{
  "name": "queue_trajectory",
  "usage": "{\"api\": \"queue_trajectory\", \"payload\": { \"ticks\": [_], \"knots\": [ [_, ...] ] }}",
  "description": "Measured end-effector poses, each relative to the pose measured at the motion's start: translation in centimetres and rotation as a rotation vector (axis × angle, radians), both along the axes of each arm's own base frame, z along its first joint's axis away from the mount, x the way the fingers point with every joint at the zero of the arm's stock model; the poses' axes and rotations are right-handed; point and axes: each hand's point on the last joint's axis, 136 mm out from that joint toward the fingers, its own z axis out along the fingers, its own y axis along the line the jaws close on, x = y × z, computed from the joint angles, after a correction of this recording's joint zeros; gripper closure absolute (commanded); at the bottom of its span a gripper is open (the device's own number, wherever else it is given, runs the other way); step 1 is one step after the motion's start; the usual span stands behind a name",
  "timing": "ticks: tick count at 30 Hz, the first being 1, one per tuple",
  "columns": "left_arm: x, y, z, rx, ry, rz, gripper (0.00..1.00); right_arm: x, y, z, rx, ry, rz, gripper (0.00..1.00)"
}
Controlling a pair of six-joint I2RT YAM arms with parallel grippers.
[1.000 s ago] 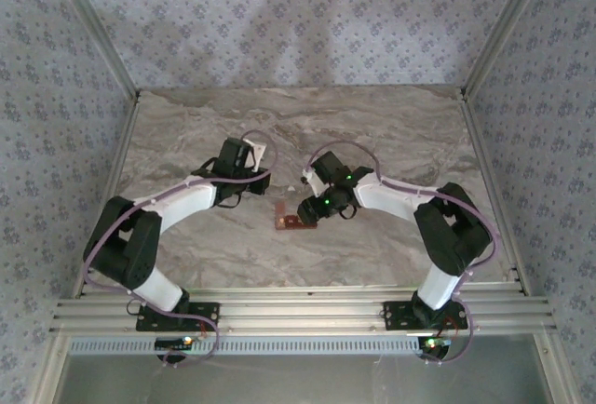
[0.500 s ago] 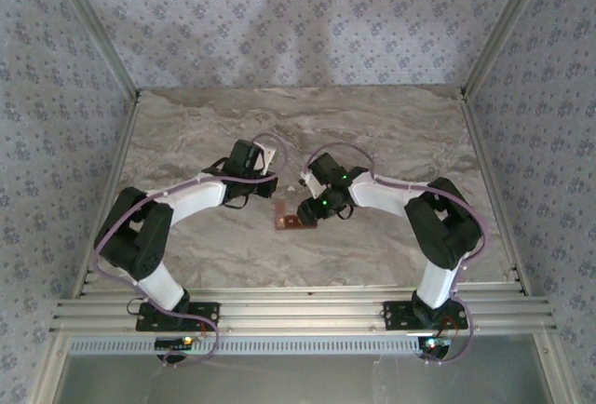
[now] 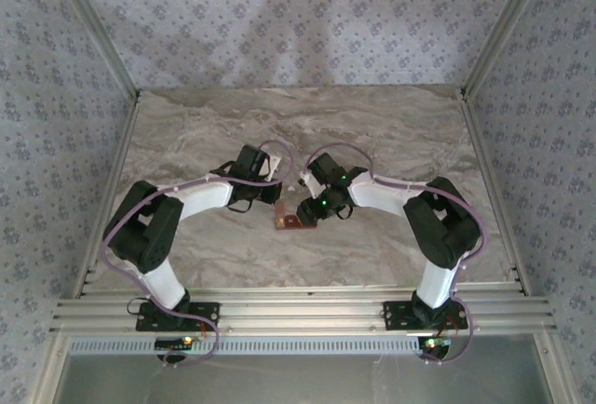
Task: Sort the pills into containers
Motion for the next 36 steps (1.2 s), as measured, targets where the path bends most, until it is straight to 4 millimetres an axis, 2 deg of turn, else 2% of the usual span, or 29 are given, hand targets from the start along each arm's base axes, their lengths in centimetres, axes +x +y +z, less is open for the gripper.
{"api": "queue_trajectory", "payload": {
  "ticks": [8, 24, 30, 36],
  "knots": [
    [-0.5, -0.5, 0.2, -0.020, 0.007, -0.021, 1.00, 0.2, 0.2, 0.1, 0.007, -0.009, 0.000, 0.41],
    [-2.8, -0.4, 1.9, -0.053, -0.005, -0.053, 1.00, 0.2, 0.3, 0.0, 0.015, -0.013, 0.001, 0.42],
    [-1.7, 1.3, 2.2, -0.005, -0.053, 0.036, 1.00, 0.3, 0.3, 0.0, 0.018, -0.016, 0.000, 0.42],
    [-0.1, 2.2, 0.5, 0.049, -0.014, 0.091, 1.00, 0.3, 0.3, 0.0, 0.018, -0.016, 0.000, 0.42]
  ]
}}
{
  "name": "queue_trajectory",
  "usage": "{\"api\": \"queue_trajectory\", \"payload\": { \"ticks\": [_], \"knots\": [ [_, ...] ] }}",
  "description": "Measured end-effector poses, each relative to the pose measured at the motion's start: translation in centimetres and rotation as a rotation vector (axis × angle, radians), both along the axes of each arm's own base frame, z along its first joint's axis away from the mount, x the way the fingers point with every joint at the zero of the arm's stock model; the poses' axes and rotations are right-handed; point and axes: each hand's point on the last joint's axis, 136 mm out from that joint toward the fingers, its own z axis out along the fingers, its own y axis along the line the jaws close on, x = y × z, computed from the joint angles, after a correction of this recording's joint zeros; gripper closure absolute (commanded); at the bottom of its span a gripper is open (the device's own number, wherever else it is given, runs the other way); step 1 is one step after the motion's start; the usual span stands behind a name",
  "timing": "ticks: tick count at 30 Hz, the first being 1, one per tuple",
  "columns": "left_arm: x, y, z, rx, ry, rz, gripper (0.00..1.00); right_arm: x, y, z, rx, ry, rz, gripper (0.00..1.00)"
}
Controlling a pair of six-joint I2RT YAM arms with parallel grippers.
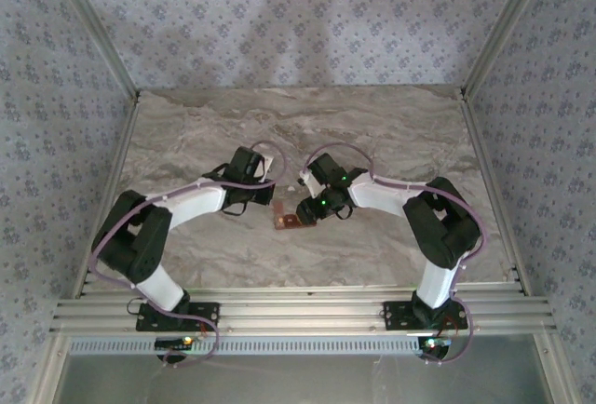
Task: Sort the pills into containers
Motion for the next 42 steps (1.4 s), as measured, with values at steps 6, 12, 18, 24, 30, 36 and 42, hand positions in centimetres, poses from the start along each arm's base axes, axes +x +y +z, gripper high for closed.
{"api": "queue_trajectory", "payload": {
  "ticks": [6, 12, 18, 24, 30, 36, 42],
  "knots": [
    [-0.4, -0.4, -2.4, 0.014, 0.075, -0.017, 1.00, 0.0, 0.0, 0.0, 0.001, -0.001, 0.000, 0.43],
    [-0.9, -1.2, -2.3, -0.028, 0.101, -0.043, 1.00, -0.1, 0.1, -0.1, 0.007, 0.000, 0.002, 0.43],
    [-1.3, -1.9, -1.1, -0.066, 0.090, -0.060, 1.00, -0.1, 0.1, -0.1, 0.013, 0.001, 0.003, 0.43],
    [-2.2, -2.9, -0.4, -0.094, 0.083, -0.085, 1.00, 0.0, 0.2, -0.1, 0.016, -0.001, 0.003, 0.44],
    [-3.8, -2.9, -0.4, -0.100, 0.090, -0.096, 1.00, 0.0, 0.2, -0.1, 0.020, 0.001, 0.003, 0.44],
    [-5.7, -2.7, 0.2, -0.114, 0.087, -0.105, 1.00, 0.0, 0.2, -0.2, 0.026, 0.001, 0.005, 0.45],
    [-6.4, -2.9, 0.4, -0.122, 0.086, -0.114, 1.00, 0.0, 0.2, -0.2, 0.030, 0.002, 0.005, 0.46]
  ]
}}
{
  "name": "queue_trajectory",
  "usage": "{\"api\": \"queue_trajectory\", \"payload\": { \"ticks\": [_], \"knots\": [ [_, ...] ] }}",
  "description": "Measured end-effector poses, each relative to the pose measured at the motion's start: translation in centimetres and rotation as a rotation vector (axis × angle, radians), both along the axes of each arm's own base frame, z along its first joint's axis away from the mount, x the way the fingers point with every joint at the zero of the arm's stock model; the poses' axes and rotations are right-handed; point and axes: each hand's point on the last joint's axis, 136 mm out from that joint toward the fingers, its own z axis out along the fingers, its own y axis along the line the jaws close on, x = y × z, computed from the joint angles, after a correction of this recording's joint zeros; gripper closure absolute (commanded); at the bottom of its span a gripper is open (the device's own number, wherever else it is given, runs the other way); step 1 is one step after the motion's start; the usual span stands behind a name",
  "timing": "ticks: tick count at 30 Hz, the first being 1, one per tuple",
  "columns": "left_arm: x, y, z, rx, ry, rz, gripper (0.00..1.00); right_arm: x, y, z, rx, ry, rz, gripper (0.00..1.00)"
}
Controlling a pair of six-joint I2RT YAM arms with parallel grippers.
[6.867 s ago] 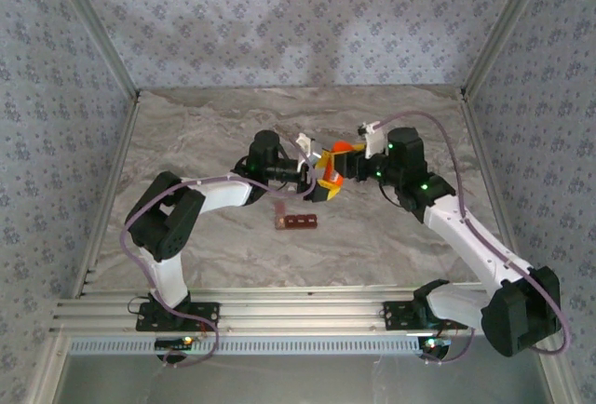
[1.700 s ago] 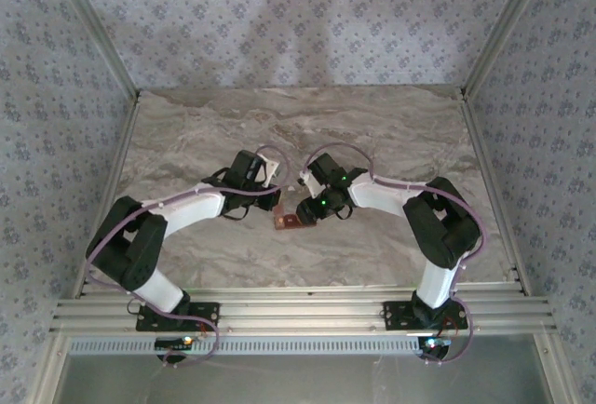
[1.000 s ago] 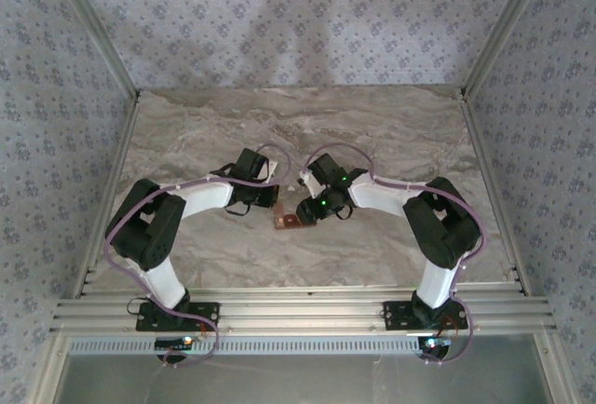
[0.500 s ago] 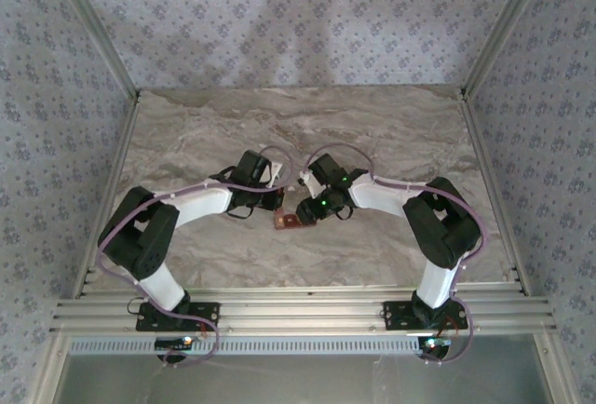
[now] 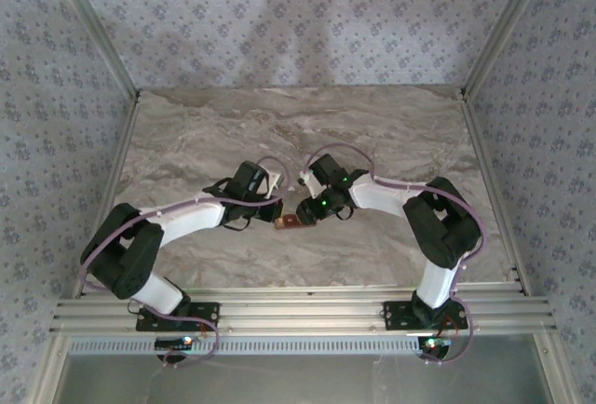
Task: Sort the pills into containers
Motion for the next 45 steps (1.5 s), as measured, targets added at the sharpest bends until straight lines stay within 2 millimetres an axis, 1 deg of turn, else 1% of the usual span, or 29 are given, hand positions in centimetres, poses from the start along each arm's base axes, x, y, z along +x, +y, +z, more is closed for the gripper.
{"api": "queue_trajectory", "payload": {
  "ticks": [7, 18, 31, 45],
  "knots": [
    [-1.0, -0.6, -0.4, 0.003, 0.009, -0.025, 1.00, 0.0, 0.0, 0.0, 0.000, 0.000, 0.000, 0.46],
    [-2.0, 0.1, -1.7, 0.030, 0.034, -0.018, 1.00, 0.0, 0.0, 0.0, 0.000, 0.000, 0.000, 0.46],
    [-2.3, 0.1, -1.7, 0.034, 0.029, -0.020, 1.00, 0.0, 0.1, 0.0, 0.007, 0.002, 0.001, 0.46],
    [-3.4, 0.2, -1.7, 0.051, 0.038, -0.037, 1.00, 0.1, 0.1, 0.0, 0.011, -0.001, 0.000, 0.47]
  ]
}}
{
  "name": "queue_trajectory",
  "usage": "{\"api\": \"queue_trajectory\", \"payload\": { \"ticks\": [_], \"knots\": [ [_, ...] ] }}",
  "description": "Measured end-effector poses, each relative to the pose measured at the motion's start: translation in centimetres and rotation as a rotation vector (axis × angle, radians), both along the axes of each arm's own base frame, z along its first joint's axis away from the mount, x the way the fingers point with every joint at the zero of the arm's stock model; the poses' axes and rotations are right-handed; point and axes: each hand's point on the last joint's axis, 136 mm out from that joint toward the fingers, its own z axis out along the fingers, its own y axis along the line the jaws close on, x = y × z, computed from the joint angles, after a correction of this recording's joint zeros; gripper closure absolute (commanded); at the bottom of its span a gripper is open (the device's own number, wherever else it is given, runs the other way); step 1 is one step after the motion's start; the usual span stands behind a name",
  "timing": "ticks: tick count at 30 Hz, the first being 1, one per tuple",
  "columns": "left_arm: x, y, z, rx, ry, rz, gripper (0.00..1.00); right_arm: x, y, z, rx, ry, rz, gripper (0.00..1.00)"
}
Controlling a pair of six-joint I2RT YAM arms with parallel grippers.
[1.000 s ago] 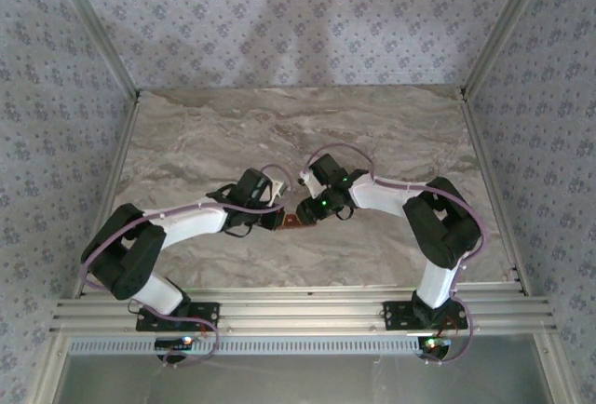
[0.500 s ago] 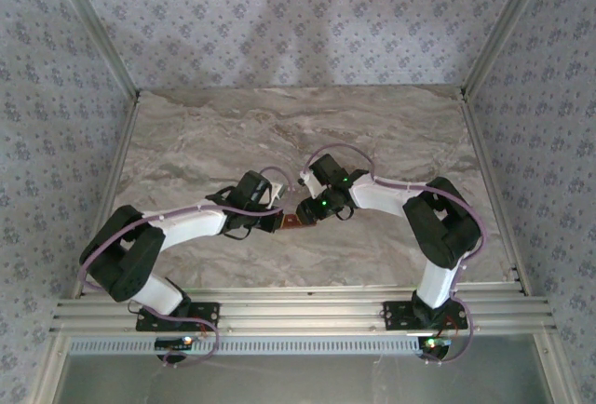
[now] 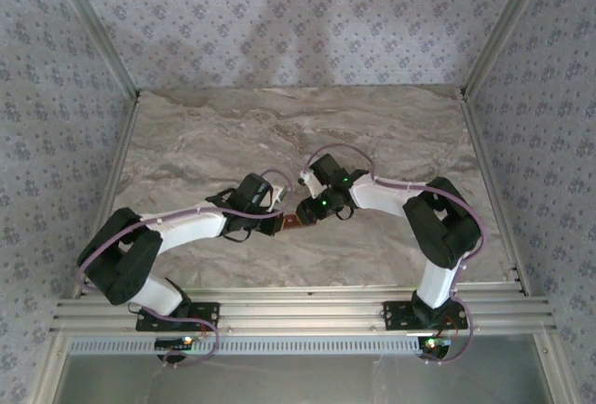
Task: Sort the pills into containers
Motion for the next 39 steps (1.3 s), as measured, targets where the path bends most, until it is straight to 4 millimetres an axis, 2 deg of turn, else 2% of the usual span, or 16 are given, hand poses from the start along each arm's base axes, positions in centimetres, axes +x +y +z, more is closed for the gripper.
{"api": "queue_trajectory", "payload": {
  "ticks": [18, 30, 35, 37, 39],
  "knots": [
    [-0.1, 0.4, -0.3, 0.017, 0.001, 0.006, 1.00, 0.0, 0.1, -0.1, 0.020, 0.002, -0.004, 0.48],
    [0.2, -0.6, -0.2, 0.034, -0.023, -0.015, 1.00, -0.1, 0.2, 0.0, 0.027, 0.008, 0.000, 0.47],
    [0.8, -0.4, 1.0, 0.030, -0.075, -0.004, 0.80, 0.1, -0.3, 0.4, 0.012, 0.028, -0.016, 0.37],
    [1.5, -0.4, 2.9, 0.006, -0.139, 0.010, 0.67, 0.5, -0.5, 1.0, 0.007, 0.039, -0.030, 0.30],
    [2.3, -0.3, 5.2, -0.023, -0.219, 0.024, 0.54, 1.2, -0.5, 2.7, 0.027, 0.032, -0.047, 0.23]
  ]
}}
